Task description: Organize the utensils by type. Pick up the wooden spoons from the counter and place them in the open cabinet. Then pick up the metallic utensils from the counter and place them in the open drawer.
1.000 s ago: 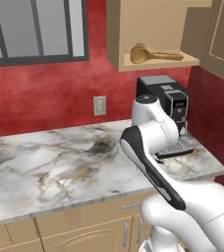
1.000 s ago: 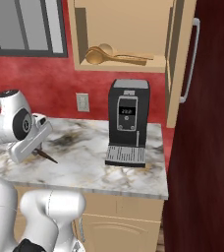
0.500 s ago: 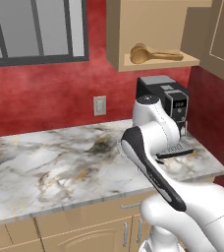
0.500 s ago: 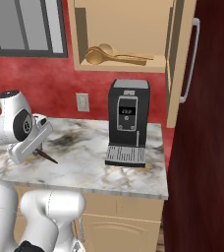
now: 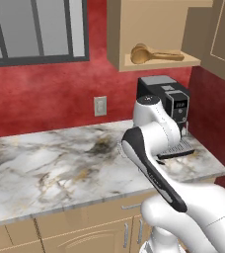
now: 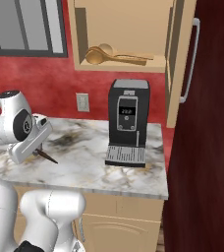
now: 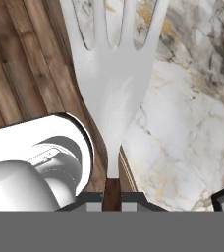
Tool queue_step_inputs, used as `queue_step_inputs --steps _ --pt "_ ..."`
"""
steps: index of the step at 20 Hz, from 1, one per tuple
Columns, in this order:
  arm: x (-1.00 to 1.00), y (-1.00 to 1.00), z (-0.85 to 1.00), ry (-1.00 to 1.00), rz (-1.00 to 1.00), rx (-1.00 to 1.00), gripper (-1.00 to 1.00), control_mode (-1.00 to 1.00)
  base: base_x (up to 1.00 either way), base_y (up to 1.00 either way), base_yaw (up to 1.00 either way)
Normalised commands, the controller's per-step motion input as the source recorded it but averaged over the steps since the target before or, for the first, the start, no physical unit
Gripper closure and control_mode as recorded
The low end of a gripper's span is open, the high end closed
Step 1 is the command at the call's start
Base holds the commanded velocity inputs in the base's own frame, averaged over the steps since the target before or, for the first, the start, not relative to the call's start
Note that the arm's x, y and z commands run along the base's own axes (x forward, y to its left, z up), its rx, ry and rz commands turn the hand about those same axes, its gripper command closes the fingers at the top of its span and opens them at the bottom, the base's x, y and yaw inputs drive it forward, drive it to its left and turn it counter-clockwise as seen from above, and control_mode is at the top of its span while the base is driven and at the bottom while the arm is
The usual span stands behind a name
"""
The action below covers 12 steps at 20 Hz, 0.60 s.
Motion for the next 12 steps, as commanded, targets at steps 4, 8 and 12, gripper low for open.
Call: queue_step_inputs --steps 4,8,12 --pt "0.00 0.00 0.00 0.00 0.00 0.00 1.00 1.00 -0.35 0.05 0.00" --pt "0.00 0.00 0.00 0.00 0.00 0.00 1.00 1.00 -0.43 0.06 0.00" --pt "0.00 0.00 0.00 0.00 0.00 0.00 1.00 1.00 -0.35 0.17 0.03"
